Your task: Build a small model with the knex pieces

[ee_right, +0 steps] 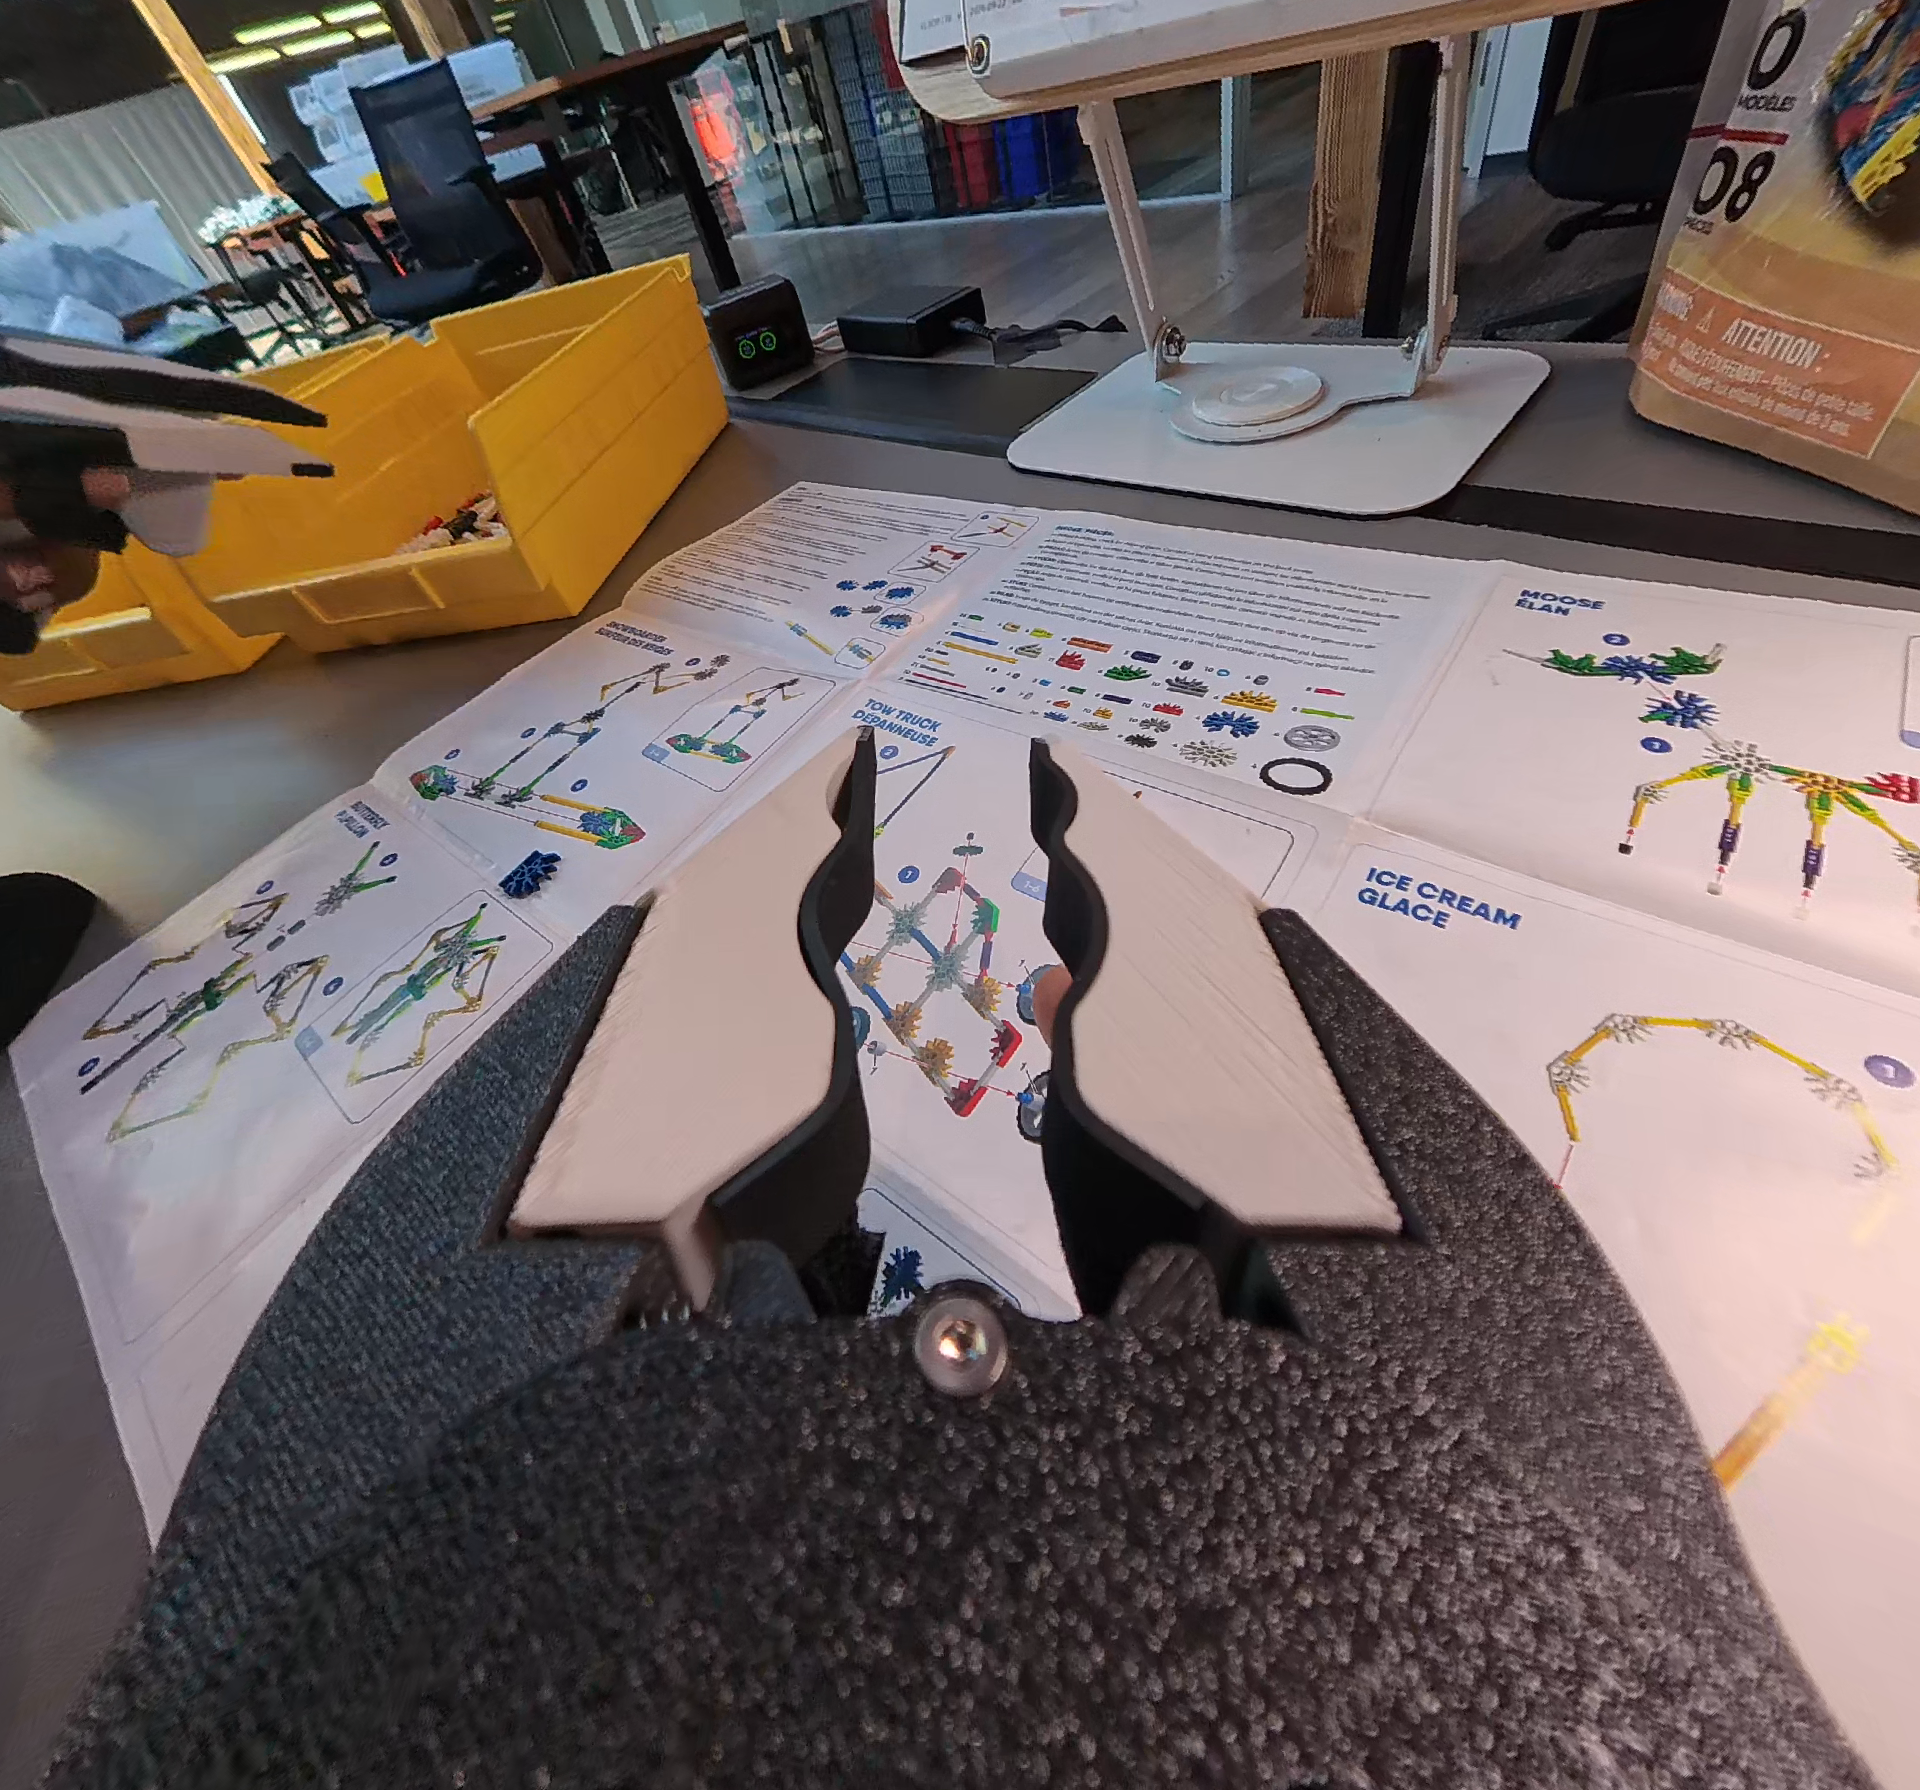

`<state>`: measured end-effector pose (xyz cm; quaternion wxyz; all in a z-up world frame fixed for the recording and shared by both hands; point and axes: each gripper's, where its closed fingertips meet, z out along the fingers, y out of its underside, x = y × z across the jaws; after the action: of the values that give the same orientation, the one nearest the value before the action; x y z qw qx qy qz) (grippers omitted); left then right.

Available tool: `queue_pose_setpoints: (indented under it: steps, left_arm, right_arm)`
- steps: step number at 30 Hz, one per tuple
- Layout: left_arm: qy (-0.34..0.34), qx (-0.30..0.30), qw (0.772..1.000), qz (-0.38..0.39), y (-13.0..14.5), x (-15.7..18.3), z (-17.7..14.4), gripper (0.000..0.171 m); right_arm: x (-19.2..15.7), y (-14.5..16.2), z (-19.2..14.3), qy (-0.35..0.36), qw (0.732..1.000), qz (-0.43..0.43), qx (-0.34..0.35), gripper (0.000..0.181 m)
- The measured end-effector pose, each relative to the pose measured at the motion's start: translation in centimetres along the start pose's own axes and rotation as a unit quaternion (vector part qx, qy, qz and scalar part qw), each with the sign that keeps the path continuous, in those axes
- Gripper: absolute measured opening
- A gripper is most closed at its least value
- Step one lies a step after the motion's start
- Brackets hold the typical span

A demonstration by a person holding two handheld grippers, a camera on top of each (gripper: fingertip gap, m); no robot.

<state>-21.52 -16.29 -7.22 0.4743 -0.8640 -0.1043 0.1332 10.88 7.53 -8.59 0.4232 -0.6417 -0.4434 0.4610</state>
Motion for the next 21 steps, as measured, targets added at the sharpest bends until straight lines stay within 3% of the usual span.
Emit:
queue_pose_setpoints:
  steps: [5,11,16,21]
  left_arm:
    - [-0.017,0.009,1.000,0.014,2.1,2.9,-0.1,0.062]
    - [-0.067,-0.037,0.994,0.076,4.5,2.1,0.9,0.062]
    - [-0.099,-0.082,0.980,0.150,6.3,1.0,1.5,0.031]
    - [-0.095,-0.081,0.979,0.161,6.4,1.1,1.6,0.027]
  right_arm:
    - [-0.1,0.0,0.0,-0.001,1.000,-0.003,0.001,0.027]
    - [-0.2,0.1,0.1,0.006,1.000,-0.014,-0.003,0.028]
    - [-0.3,0.1,0.1,0.013,1.000,-0.025,-0.003,0.028]
    - [-0.4,0.1,0.1,0.016,0.999,-0.033,-0.005,0.028]
